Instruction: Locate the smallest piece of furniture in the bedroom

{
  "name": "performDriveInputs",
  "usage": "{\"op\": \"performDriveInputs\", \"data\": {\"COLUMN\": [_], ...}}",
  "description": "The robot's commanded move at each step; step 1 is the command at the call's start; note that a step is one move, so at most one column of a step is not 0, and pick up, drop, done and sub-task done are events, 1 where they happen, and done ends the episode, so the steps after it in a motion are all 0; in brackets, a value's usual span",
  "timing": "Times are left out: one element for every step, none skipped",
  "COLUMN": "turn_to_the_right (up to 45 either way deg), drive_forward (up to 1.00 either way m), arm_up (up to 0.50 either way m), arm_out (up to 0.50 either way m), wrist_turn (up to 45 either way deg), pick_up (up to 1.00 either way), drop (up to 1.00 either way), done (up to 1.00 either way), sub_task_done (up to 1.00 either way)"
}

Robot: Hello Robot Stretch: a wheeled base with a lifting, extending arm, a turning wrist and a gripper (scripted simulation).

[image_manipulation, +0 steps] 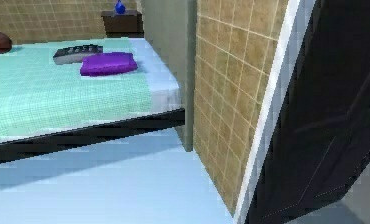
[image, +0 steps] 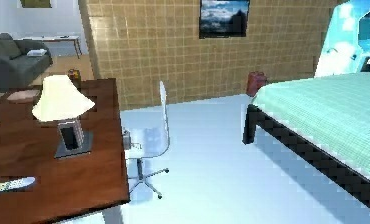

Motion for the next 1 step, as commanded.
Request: {"op": "performDriveInputs", "data": {"turn_to_the_right": [0.0], "drive_forward": [0.3], "arm_up": [0.0], "arm_out": [0.0], "wrist_turn": [0.0], "pick_up": [0.0], "drop": [0.0], "done": [0.0], "sub_task_done": [0.0]}}
